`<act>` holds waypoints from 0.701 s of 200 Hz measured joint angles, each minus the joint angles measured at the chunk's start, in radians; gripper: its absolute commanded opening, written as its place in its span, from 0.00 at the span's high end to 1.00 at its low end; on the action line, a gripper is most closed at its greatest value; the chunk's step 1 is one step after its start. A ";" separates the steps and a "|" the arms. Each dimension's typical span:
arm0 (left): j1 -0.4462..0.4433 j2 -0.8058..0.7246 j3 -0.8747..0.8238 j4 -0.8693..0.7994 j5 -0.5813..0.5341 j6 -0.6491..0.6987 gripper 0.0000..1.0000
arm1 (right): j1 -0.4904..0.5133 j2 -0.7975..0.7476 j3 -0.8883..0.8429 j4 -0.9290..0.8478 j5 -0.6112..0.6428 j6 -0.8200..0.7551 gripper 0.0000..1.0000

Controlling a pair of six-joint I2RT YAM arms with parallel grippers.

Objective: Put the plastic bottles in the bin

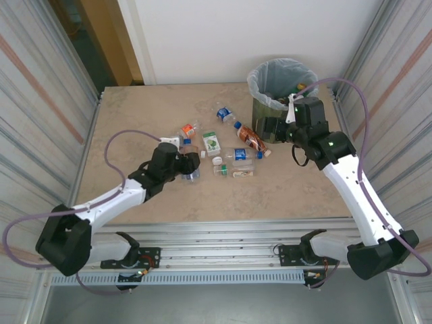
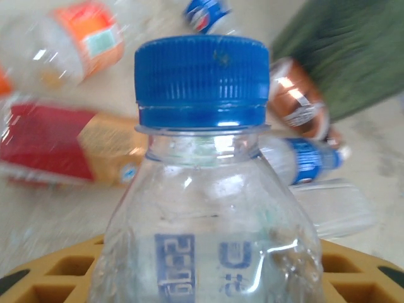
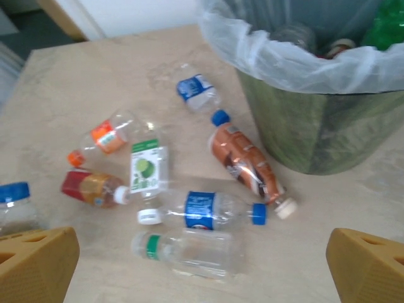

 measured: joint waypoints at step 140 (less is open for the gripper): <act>-0.030 -0.016 -0.007 0.403 0.324 0.340 0.49 | 0.238 0.275 0.180 0.190 -0.330 0.066 0.13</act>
